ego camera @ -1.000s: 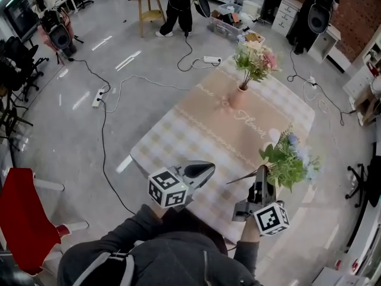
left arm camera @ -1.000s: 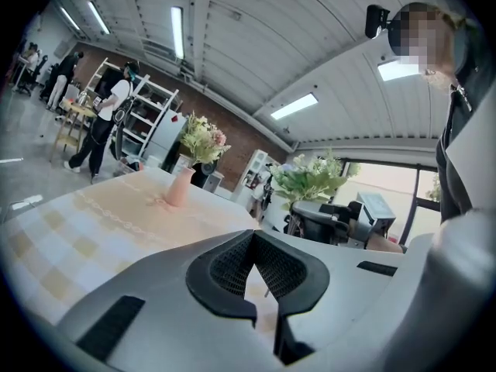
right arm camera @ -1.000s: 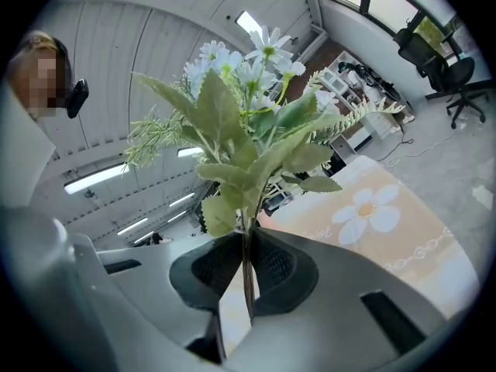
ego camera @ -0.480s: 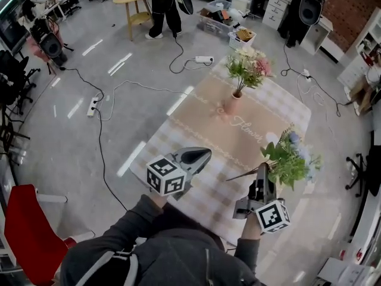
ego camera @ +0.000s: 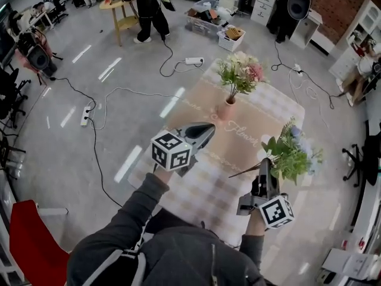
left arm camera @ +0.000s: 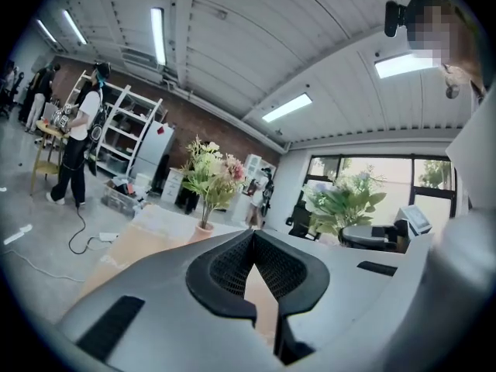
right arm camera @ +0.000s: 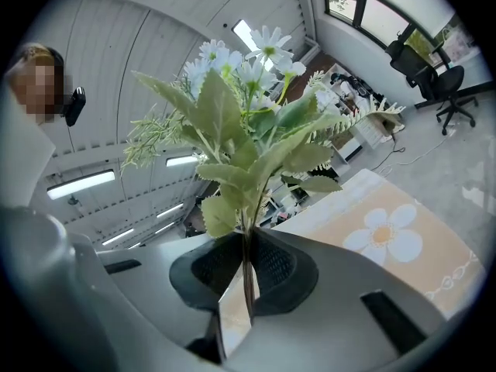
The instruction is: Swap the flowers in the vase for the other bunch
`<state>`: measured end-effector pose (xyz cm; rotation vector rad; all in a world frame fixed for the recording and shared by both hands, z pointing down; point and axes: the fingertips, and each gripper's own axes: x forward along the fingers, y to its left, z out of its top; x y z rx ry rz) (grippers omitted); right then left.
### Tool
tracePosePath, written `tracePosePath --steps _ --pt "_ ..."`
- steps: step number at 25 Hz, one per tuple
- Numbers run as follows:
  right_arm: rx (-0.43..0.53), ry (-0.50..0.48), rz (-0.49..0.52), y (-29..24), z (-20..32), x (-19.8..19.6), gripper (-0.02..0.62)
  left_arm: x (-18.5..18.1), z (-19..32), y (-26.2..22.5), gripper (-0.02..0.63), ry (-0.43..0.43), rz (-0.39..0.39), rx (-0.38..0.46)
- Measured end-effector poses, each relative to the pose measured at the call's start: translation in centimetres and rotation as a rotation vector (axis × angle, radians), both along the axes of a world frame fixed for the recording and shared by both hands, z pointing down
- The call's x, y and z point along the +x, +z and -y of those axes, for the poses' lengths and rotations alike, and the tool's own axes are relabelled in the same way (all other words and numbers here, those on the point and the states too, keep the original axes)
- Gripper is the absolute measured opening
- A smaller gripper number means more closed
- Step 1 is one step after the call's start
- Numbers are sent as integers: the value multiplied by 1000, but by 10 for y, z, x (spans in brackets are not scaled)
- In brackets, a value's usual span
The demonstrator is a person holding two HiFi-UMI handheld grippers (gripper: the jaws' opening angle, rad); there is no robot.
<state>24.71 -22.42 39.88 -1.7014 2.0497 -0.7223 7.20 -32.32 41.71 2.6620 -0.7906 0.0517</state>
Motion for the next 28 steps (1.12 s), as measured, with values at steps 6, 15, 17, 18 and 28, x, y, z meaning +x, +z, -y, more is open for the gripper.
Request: tracePosePath --steps 6,15,17,18,28 --pt "20 29 20 -1 23 20 31 27 40 -3 9 12 -6 14" --pt "42 27 -29 -20 94 13 31 27 106 1 9 -19 25 4" --pt "42 32 -15 -16 105 14 31 29 117 5 9 -14 32 1" --pt "41 36 1 -13 110 14 31 30 121 8 9 -6 34 -4" --pt "-16 59 55 18 140 17 31 36 152 30 99 87 1 -67"
